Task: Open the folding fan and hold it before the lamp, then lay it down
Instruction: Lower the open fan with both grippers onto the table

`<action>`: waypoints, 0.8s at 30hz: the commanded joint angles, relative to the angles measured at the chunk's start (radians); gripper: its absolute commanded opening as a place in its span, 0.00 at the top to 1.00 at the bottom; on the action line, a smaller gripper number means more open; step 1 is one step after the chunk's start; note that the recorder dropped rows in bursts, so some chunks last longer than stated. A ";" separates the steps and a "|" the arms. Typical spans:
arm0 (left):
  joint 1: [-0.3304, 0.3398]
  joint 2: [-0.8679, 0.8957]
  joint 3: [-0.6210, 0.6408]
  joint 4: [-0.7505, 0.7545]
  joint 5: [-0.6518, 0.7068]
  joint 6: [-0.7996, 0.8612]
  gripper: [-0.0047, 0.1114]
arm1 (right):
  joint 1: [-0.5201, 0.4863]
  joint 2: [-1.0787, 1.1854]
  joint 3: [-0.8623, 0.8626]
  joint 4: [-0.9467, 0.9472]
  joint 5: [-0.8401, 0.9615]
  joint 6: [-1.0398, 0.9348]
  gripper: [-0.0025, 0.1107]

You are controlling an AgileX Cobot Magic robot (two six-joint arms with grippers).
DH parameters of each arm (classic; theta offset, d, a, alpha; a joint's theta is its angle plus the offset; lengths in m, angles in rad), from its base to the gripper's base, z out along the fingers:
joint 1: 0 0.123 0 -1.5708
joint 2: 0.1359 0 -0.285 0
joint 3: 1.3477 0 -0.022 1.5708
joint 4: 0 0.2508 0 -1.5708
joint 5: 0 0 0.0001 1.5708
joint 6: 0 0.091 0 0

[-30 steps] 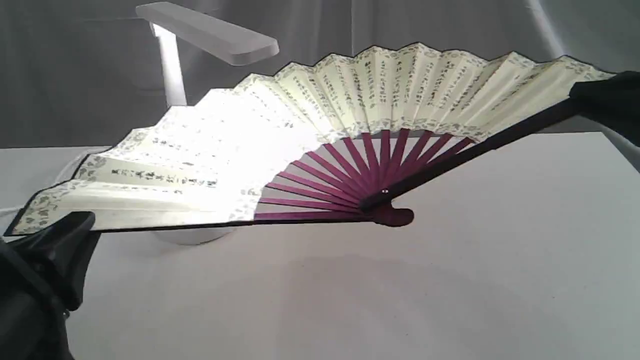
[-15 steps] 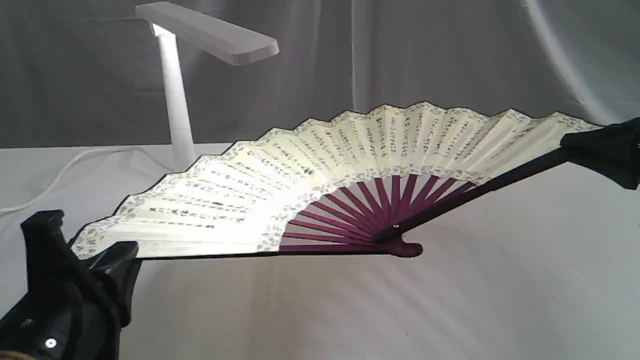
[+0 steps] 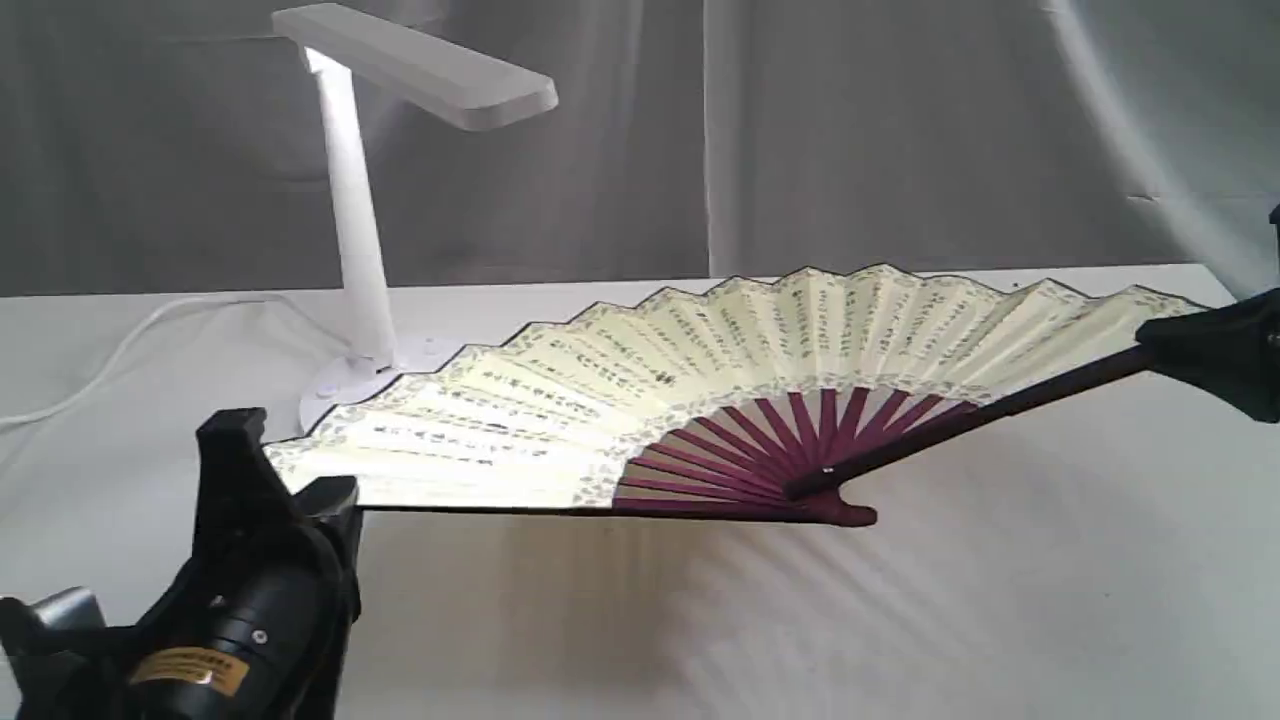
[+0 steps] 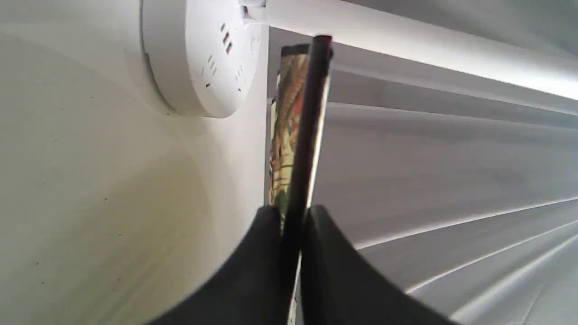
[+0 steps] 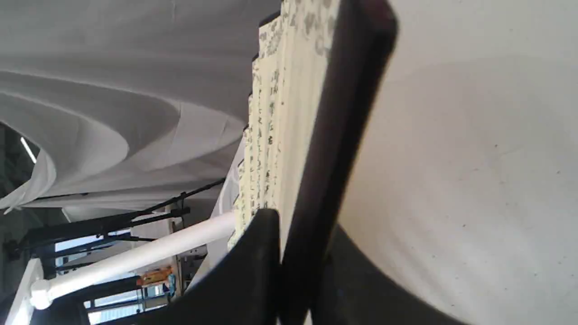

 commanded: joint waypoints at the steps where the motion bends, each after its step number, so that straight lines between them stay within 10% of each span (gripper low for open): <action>1: 0.004 0.047 -0.048 -0.011 -0.058 -0.017 0.96 | -0.011 0.013 0.000 -0.057 -0.087 -0.058 0.98; 24: 0.004 0.312 -0.253 -0.009 -0.054 -0.078 0.96 | -0.011 0.055 0.000 -0.062 -0.356 -0.063 0.98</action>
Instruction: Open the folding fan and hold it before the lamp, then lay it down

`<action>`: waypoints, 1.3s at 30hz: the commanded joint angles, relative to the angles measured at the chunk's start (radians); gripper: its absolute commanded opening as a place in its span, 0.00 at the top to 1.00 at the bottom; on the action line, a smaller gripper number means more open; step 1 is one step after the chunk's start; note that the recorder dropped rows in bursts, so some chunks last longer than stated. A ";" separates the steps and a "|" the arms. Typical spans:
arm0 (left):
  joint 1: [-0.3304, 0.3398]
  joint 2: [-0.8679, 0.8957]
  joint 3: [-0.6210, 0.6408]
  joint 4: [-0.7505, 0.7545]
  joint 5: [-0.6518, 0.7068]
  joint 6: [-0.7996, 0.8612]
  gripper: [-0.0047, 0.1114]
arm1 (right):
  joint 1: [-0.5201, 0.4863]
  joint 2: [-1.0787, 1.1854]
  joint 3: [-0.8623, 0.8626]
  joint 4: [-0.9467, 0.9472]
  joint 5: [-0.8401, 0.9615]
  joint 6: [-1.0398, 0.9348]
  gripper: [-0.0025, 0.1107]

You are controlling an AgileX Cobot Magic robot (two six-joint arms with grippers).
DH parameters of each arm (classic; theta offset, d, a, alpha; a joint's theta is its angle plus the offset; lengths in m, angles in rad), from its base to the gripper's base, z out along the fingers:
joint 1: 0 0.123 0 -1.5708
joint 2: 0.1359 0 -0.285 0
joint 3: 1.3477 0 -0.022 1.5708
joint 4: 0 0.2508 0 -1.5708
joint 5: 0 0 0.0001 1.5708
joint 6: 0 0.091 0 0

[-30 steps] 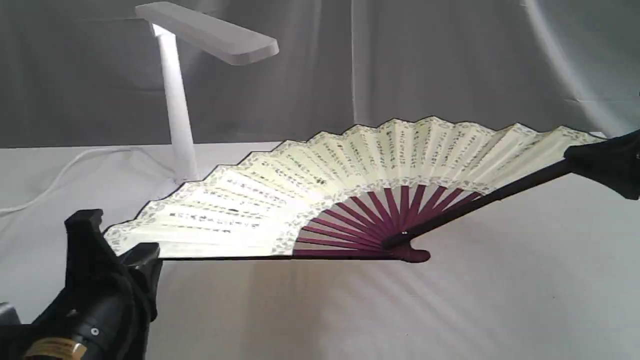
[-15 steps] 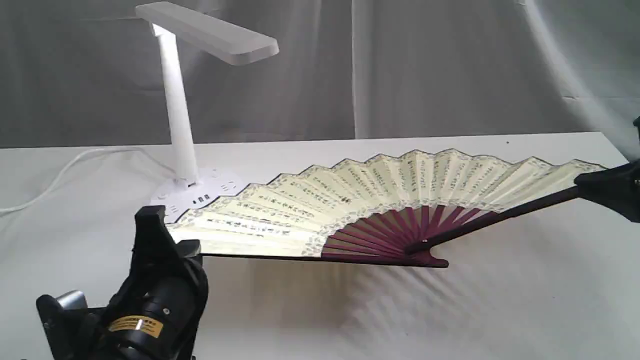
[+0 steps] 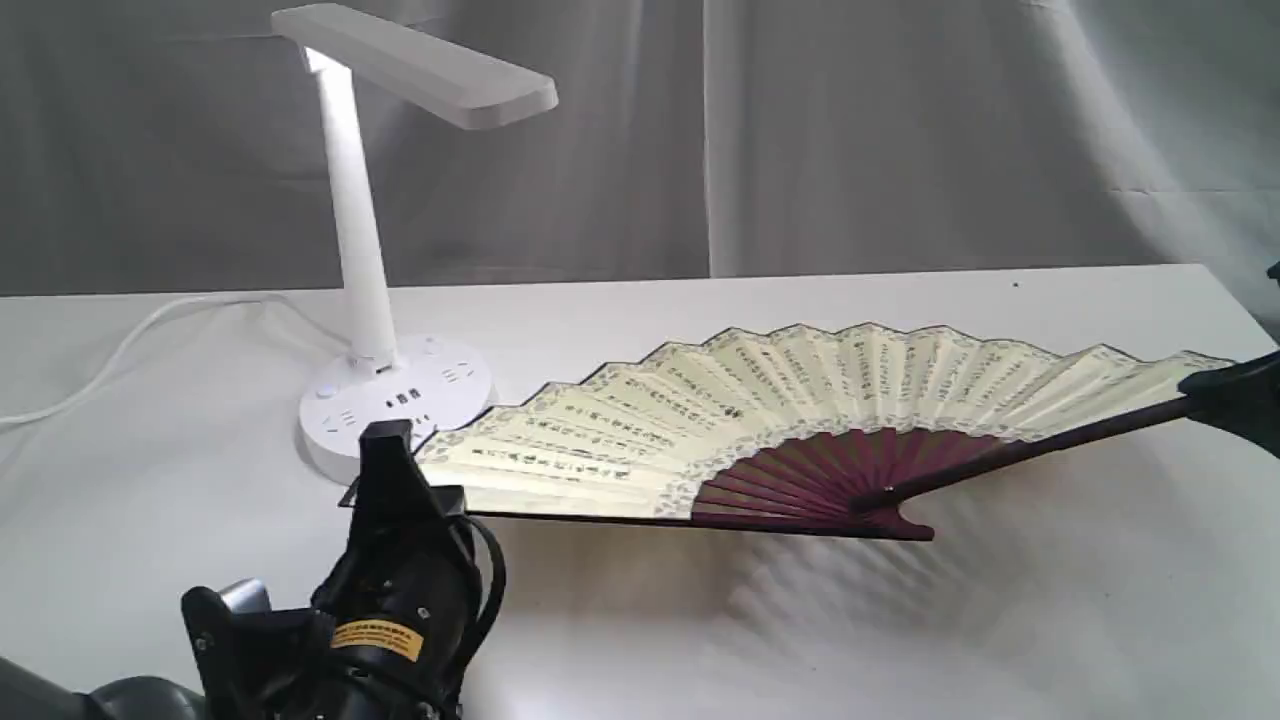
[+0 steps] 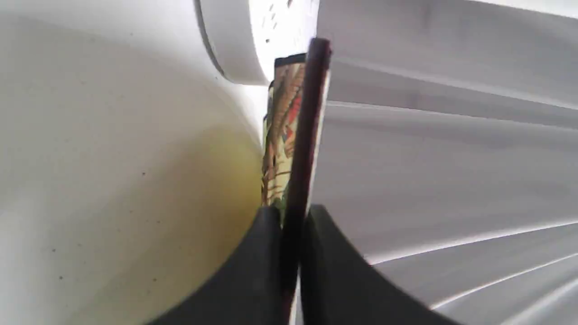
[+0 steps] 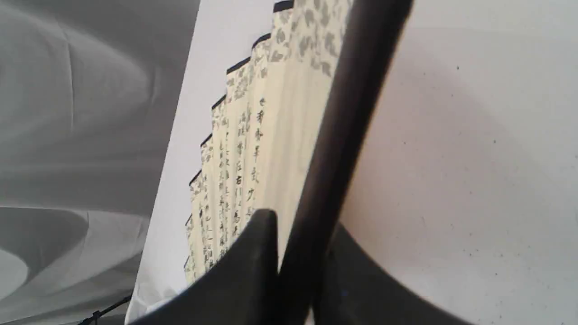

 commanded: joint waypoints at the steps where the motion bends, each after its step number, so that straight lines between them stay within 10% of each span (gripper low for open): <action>1: 0.002 0.016 -0.017 0.002 -0.053 -0.023 0.96 | -0.004 0.002 0.000 -0.066 -0.093 -0.065 0.98; 39: 0.002 0.030 0.009 -0.048 -0.016 0.049 0.48 | -0.002 0.002 0.000 -0.158 -0.208 -0.065 0.98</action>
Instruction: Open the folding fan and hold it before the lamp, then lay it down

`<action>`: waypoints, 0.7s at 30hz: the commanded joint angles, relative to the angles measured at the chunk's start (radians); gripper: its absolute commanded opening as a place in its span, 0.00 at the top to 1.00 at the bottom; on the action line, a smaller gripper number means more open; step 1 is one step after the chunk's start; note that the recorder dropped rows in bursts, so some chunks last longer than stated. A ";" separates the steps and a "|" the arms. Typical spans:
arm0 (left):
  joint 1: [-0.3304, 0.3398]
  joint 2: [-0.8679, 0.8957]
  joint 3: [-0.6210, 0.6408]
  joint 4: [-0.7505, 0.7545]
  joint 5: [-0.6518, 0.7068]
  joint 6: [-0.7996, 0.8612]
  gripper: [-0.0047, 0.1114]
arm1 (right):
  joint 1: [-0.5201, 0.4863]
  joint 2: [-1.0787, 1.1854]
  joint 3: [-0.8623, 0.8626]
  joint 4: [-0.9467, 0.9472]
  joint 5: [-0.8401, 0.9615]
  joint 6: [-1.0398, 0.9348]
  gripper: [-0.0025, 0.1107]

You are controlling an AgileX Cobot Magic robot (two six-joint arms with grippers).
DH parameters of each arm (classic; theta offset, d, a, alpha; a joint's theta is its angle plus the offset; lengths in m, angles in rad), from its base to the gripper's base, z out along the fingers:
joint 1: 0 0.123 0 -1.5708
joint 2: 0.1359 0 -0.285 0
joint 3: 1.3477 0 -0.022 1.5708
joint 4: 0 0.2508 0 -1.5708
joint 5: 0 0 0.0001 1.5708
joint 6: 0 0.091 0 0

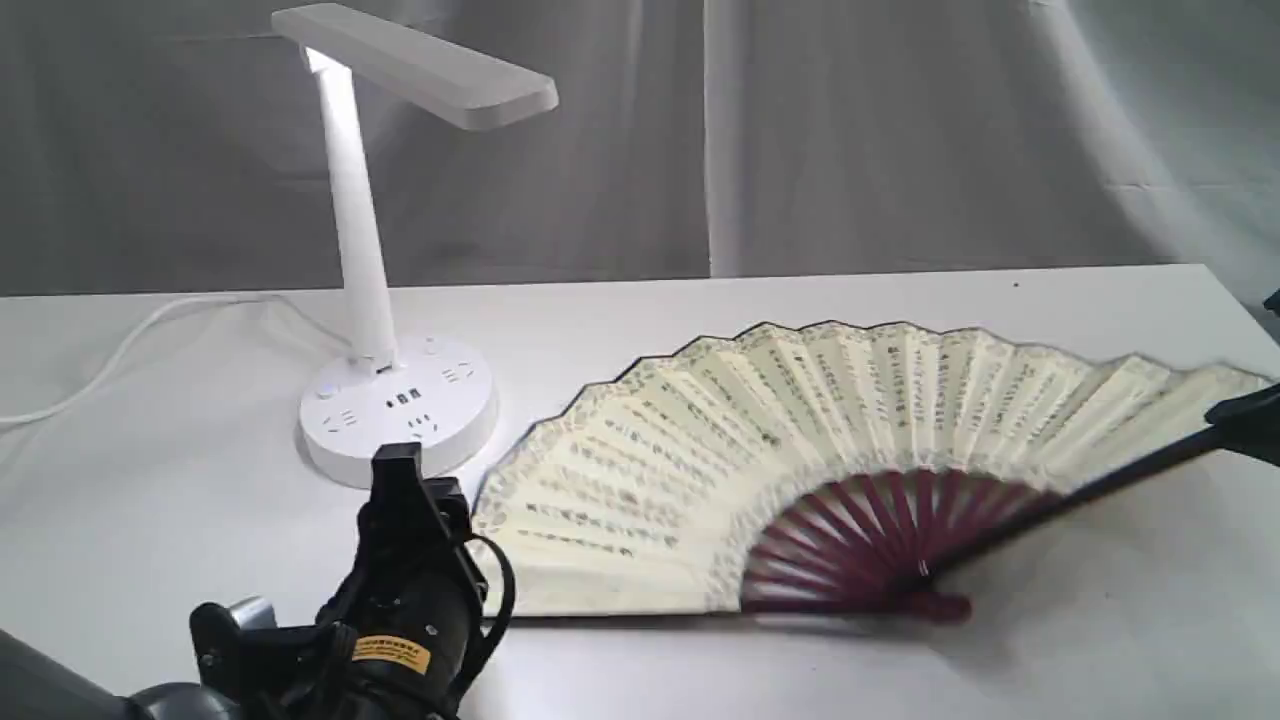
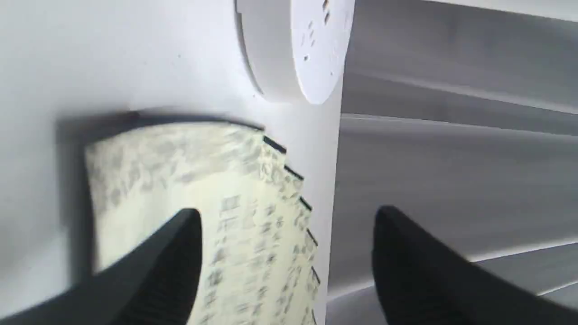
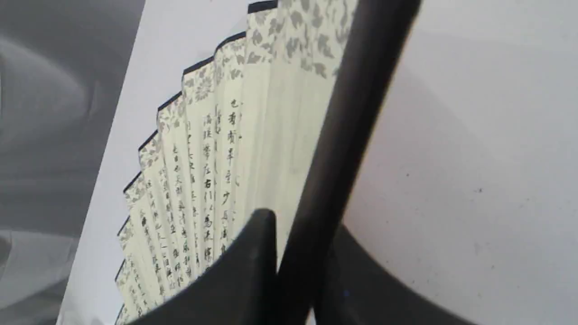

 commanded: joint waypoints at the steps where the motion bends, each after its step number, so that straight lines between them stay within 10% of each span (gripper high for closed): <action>1: 0.002 -0.007 0.022 -0.014 -0.034 0.018 0.48 | -0.002 0.002 0.000 -0.071 -0.089 -0.054 0.98; 11: 0.002 -0.007 0.039 0.002 -0.096 0.060 0.48 | -0.001 0.002 0.000 -0.112 -0.095 -0.056 0.95; 21: 0.002 -0.007 0.039 0.036 -0.104 0.063 0.48 | -0.001 -0.001 0.000 -0.129 -0.055 -0.056 0.50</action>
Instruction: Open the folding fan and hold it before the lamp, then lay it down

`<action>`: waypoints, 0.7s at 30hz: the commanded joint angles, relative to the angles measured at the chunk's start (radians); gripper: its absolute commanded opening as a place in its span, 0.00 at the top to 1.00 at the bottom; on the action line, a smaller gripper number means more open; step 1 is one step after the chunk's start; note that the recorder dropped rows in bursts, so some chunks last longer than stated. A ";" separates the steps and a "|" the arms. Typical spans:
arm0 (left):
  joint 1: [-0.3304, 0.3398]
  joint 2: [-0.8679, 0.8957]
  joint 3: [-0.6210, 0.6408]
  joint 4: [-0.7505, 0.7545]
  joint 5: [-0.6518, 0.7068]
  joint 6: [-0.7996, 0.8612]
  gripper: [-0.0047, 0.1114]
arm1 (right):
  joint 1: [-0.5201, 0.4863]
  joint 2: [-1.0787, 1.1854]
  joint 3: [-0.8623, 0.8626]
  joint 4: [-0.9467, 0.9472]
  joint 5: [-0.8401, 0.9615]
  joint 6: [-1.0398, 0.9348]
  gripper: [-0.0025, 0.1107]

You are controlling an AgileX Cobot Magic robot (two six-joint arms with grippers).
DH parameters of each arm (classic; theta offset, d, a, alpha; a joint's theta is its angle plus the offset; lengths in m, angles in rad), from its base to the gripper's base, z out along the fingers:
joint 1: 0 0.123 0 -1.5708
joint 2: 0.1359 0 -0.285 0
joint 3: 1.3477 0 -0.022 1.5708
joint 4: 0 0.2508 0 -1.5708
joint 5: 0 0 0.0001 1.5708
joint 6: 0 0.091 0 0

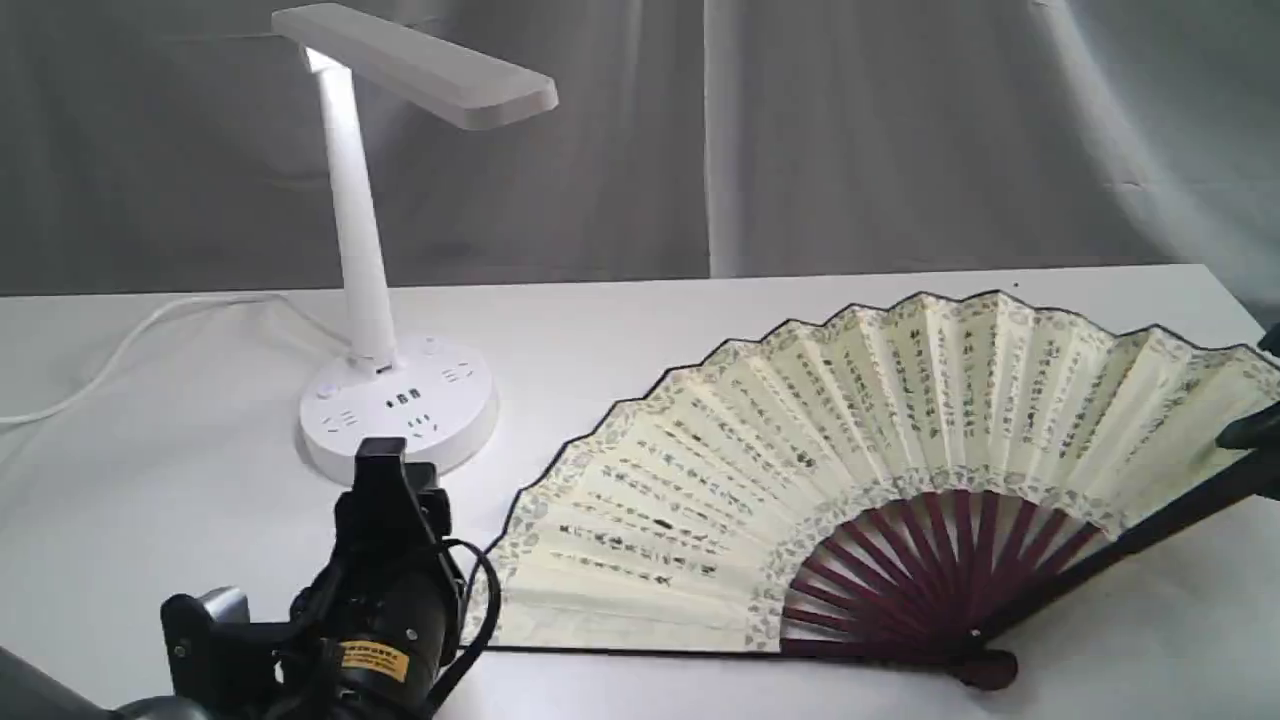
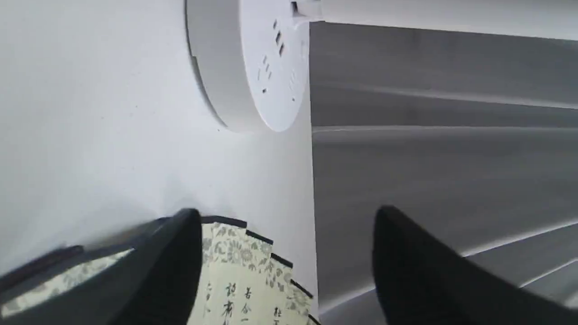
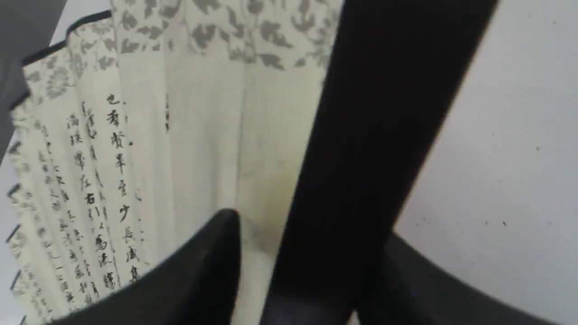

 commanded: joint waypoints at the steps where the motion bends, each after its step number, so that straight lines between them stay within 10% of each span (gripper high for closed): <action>1: 0.002 -0.007 0.005 0.016 -0.014 0.014 0.48 | -0.001 -0.003 0.000 -0.010 0.010 -0.018 0.47; 21: 0.080 -0.053 0.005 0.209 0.074 0.124 0.51 | -0.001 -0.131 0.000 -0.279 -0.033 0.143 0.42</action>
